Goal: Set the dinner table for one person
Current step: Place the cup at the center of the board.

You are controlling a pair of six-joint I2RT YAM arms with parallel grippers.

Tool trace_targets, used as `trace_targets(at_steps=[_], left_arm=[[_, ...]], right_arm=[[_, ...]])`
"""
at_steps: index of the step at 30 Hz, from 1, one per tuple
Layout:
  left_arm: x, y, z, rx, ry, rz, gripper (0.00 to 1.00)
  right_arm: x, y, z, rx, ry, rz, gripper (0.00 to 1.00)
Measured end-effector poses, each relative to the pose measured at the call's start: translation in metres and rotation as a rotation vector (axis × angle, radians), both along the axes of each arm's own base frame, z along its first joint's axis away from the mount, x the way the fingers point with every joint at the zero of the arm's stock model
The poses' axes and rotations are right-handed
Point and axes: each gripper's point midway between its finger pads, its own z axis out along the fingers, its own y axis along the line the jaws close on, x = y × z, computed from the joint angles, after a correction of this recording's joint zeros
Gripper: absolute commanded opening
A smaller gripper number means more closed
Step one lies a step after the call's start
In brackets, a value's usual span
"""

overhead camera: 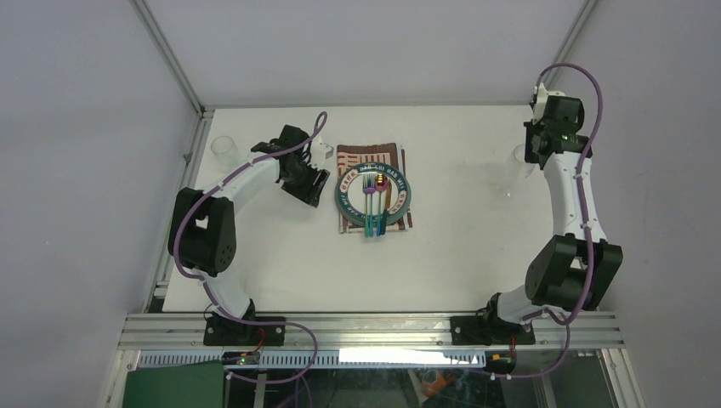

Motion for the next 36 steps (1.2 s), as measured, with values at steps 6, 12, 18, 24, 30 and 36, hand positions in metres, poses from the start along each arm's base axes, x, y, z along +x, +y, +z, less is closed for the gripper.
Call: trace_targets(at_steps=[6, 12, 18, 24, 30, 36], left_arm=[[-0.002, 0.001, -0.004, 0.002, 0.005, 0.000, 0.56], [-0.002, 0.001, -0.004, 0.003, 0.004, 0.000, 0.56], [-0.002, 0.001, -0.005, 0.004, 0.004, 0.000, 0.56], [-0.008, 0.005, -0.013, 0.019, 0.022, -0.002, 0.56], [-0.009, 0.005, -0.014, 0.020, 0.022, -0.003, 0.56], [-0.008, 0.006, -0.014, 0.023, 0.018, -0.005, 0.56]], right_arm=[[-0.007, -0.014, -0.016, 0.040, 0.020, -0.042, 0.00], [0.002, -0.036, -0.026, 0.048, 0.025, -0.087, 0.00], [0.026, -0.057, -0.032, 0.051, 0.028, -0.115, 0.00], [0.041, -0.065, -0.034, 0.039, 0.012, -0.113, 0.00], [0.060, -0.076, -0.040, 0.028, 0.002, -0.122, 0.00], [0.073, -0.092, -0.039, 0.018, -0.012, -0.147, 0.00]])
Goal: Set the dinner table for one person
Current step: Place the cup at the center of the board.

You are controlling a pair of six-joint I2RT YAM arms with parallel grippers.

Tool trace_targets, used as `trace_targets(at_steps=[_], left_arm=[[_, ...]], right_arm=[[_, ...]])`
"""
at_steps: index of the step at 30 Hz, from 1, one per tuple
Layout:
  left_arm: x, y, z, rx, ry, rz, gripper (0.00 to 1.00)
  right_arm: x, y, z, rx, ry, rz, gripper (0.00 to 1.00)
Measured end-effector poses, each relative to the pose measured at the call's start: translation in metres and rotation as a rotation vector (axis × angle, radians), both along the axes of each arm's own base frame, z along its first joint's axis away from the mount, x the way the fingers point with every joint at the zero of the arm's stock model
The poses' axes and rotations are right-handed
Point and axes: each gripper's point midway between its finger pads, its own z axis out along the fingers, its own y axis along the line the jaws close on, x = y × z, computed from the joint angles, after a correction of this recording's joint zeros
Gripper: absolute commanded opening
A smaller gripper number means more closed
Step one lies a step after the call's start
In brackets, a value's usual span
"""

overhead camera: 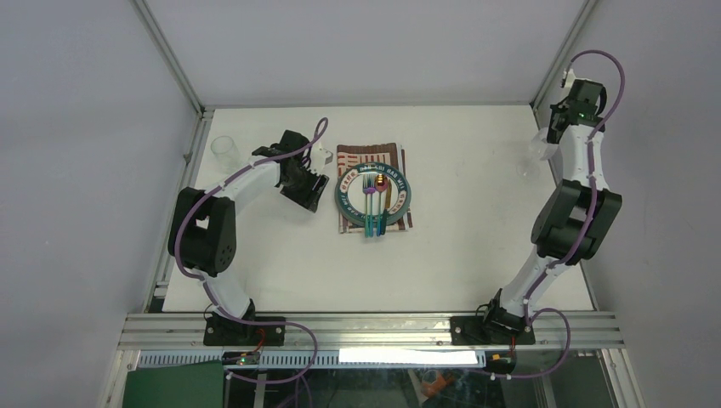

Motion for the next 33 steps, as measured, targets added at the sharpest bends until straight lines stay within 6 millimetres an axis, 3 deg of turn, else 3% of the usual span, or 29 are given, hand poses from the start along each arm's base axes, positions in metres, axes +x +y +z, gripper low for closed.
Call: trace_targets(at_steps=[12, 15, 19, 26, 33], left_arm=[[0.000, 0.003, -0.005, 0.017, 0.008, 0.004, 0.55], [0.000, 0.004, -0.007, 0.025, 0.011, 0.007, 0.55], [0.001, 0.004, -0.007, 0.027, 0.011, 0.008, 0.54], [0.000, 0.004, -0.010, 0.031, 0.019, 0.008, 0.54], [0.000, 0.004, -0.013, 0.032, 0.026, 0.007, 0.54]], right_arm=[[0.029, -0.017, 0.000, -0.016, -0.047, -0.013, 0.00], [0.034, -0.019, 0.000, -0.018, -0.056, -0.012, 0.24], [0.036, -0.018, -0.004, -0.004, -0.055, -0.005, 0.42], [0.038, -0.016, -0.009, 0.008, -0.049, 0.005, 0.47], [0.039, -0.014, -0.008, 0.019, -0.054, 0.014, 0.45]])
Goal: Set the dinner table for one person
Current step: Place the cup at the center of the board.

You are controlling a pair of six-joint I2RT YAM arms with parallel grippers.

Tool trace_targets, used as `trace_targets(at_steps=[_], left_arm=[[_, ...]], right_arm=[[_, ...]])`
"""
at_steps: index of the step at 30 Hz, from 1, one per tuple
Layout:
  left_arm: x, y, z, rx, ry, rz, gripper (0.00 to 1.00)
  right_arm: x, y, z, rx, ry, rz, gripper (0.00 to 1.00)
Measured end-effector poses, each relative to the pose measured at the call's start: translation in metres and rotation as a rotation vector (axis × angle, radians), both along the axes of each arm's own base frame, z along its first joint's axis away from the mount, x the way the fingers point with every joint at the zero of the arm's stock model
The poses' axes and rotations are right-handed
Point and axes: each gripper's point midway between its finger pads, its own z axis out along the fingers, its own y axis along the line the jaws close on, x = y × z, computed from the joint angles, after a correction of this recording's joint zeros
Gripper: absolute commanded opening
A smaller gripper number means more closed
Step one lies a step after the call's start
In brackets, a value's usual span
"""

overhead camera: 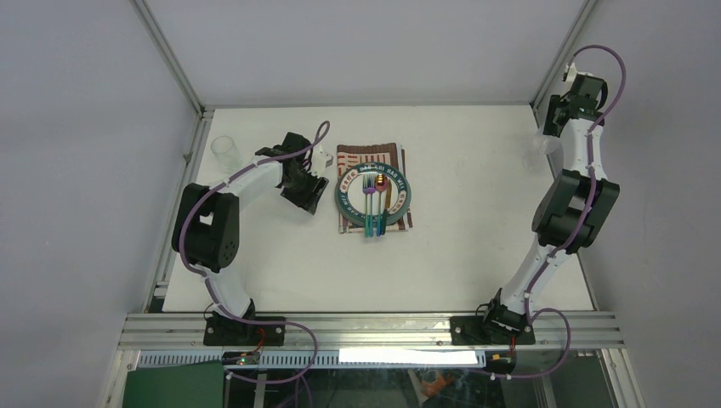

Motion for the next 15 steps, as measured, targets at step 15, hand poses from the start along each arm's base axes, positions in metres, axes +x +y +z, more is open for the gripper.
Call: trace_targets(at_steps=[15], left_arm=[[-0.003, -0.004, -0.005, 0.005, 0.014, -0.012, 0.53]], right_arm=[[0.006, -0.003, 0.015, -0.010, -0.031, 0.000, 0.41]])
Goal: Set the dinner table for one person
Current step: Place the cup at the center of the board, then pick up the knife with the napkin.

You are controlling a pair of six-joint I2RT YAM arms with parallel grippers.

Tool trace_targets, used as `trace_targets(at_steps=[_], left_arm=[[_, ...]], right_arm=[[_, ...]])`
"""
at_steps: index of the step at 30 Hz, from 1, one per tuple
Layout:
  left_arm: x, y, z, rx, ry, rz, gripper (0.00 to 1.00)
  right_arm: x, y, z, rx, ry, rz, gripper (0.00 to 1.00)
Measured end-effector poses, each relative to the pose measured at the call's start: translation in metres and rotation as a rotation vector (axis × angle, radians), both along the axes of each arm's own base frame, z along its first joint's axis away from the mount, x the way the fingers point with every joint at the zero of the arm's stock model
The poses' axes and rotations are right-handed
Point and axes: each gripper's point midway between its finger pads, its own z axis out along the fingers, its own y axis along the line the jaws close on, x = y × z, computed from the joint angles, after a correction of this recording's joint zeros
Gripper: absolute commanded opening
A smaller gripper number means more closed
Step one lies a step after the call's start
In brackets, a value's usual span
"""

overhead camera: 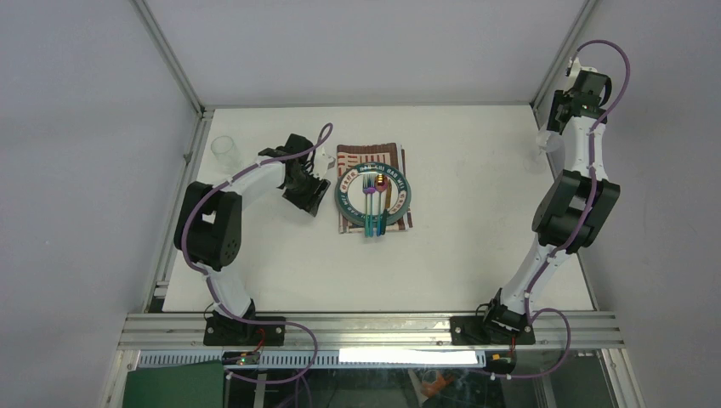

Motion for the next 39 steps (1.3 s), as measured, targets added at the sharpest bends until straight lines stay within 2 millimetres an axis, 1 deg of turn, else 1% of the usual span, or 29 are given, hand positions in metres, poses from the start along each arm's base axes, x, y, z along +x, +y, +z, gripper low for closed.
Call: trace_targets(at_steps=[10, 22, 30, 33, 35, 37, 38, 39], left_arm=[[-0.001, 0.000, -0.006, 0.006, 0.015, 0.000, 0.53], [-0.001, 0.000, -0.006, 0.006, 0.016, -0.001, 0.53], [-0.001, 0.000, -0.006, 0.007, 0.017, -0.001, 0.53], [-0.001, 0.001, -0.006, 0.010, 0.016, 0.000, 0.52], [0.000, 0.002, -0.006, 0.018, 0.012, 0.003, 0.54], [0.001, 0.004, -0.007, 0.032, 0.003, 0.008, 0.55], [0.002, 0.005, -0.006, 0.040, -0.003, 0.008, 0.56], [0.003, 0.005, -0.006, 0.047, -0.009, 0.010, 0.56]], right_arm=[[0.000, -0.002, 0.001, -0.009, -0.002, -0.008, 0.44], [0.002, -0.008, 0.009, -0.032, -0.021, -0.026, 0.45], [0.006, -0.016, 0.017, -0.069, -0.052, -0.047, 0.48], [0.005, -0.016, 0.020, -0.066, -0.062, -0.043, 0.50], [0.002, -0.009, 0.023, -0.049, -0.074, -0.020, 0.54], [-0.005, 0.008, 0.029, -0.001, -0.084, 0.046, 0.58], [-0.008, 0.018, 0.034, 0.025, -0.090, 0.083, 0.58], [-0.011, 0.031, 0.041, 0.061, -0.099, 0.133, 0.52]])
